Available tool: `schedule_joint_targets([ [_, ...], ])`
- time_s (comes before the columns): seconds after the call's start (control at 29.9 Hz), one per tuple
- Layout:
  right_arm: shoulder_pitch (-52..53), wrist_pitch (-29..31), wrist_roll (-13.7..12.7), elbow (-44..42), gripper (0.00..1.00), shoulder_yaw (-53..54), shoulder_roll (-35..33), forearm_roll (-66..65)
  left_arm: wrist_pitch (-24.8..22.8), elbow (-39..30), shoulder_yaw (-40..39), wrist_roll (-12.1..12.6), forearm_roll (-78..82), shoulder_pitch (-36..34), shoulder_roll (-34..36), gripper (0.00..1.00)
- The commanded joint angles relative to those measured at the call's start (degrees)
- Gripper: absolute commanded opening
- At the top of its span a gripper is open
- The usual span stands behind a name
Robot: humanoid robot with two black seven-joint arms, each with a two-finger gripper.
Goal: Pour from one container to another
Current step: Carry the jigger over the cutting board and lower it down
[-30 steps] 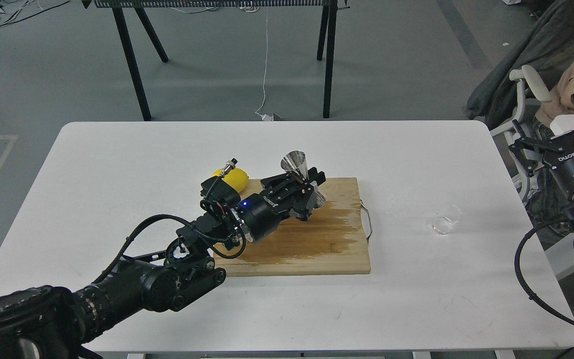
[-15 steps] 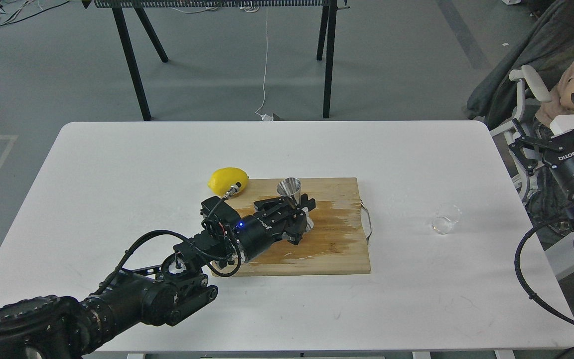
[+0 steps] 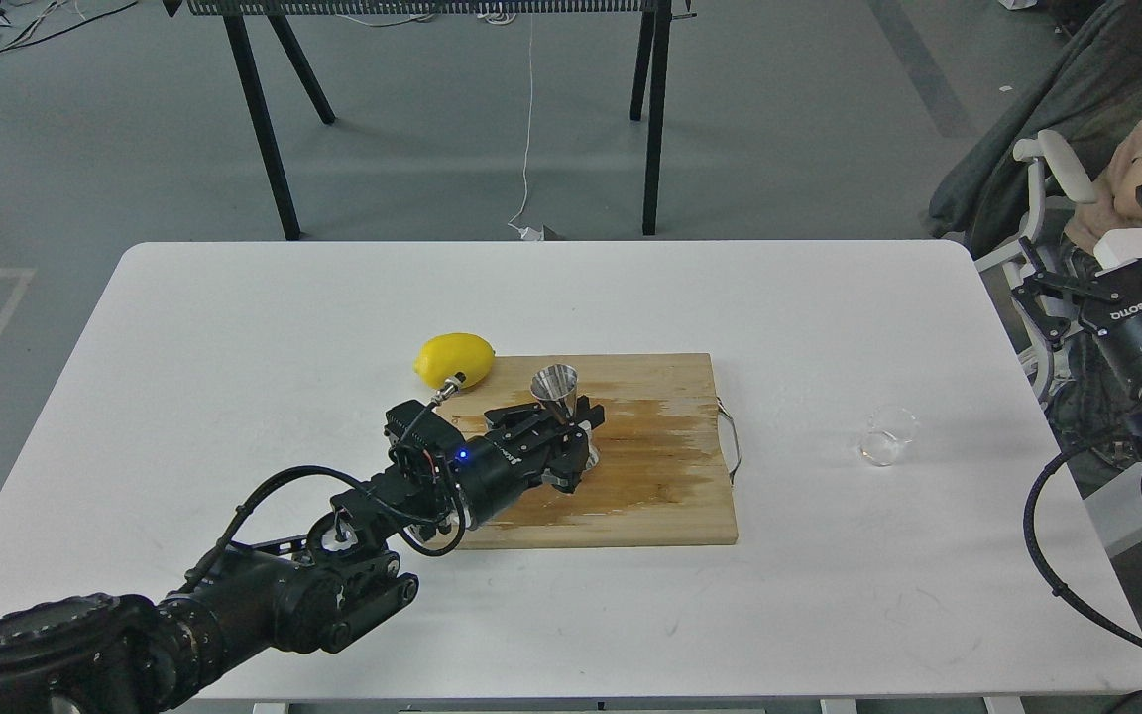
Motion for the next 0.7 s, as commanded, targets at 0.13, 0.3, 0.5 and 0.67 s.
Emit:
schedule_joint_targets([
  [0.13,-0.04,0.00,0.00,0.05,0.98,0.01,0.01,0.03,0.00,0.00,0.00,0.00,-0.09,0.01,0.01,0.26],
  [0.3,-0.04,0.00,0.00,0.05,0.98,0.01,0.01,0.03,0.00,0.00,0.00,0.00,-0.09,0.10,0.01,0.32],
  [0.5,-0.04,0.00,0.00,0.05,0.98,0.01,-0.08,0.03,0.00,-0.09,0.00,0.00,0.00,0.36,0.01,0.34],
  [0.67,-0.04,0.00,0.00,0.05,0.98,0.01,0.01,0.03,0.00,-0.17,0.00,0.00,0.00,0.45,0.01,0.43],
])
